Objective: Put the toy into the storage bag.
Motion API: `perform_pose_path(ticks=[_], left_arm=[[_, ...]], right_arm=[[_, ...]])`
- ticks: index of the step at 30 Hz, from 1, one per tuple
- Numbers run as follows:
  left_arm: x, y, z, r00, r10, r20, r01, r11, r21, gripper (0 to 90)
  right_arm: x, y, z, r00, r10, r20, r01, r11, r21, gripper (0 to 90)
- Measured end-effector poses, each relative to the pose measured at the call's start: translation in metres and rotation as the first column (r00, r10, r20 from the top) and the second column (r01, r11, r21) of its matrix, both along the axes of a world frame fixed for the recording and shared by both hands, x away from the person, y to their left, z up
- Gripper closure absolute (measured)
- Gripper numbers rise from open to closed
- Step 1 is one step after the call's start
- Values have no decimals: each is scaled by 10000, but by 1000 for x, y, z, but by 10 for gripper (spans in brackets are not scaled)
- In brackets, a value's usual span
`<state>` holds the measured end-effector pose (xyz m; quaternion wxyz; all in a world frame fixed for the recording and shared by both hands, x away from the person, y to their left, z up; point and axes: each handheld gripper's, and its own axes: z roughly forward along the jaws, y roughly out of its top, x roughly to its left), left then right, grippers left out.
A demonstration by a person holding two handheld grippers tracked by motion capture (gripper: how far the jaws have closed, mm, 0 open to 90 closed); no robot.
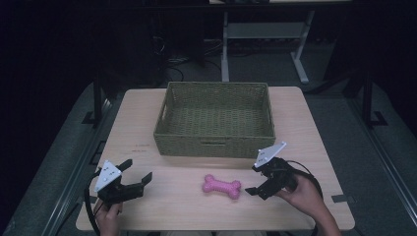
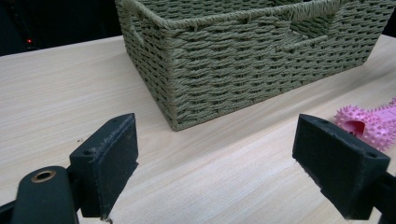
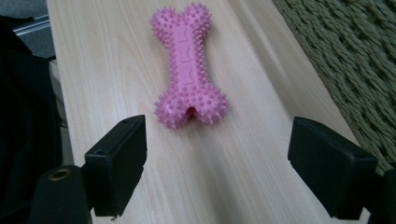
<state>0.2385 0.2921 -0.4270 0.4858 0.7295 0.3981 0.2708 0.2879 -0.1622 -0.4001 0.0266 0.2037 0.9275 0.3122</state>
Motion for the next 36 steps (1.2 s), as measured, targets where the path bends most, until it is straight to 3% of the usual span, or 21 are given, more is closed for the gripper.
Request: perform_pose_path(ticks=[12, 36], left_arm=[[0, 1, 0, 10000, 23, 38, -23, 10000, 47, 138], [0, 1, 0, 10000, 12, 39, -13, 10000, 70, 138]], right_arm=[[6, 20, 5, 9983, 578, 100, -576, 9980, -262, 193], [13, 59, 3, 9889, 1476, -189, -1486, 9860, -750, 191]])
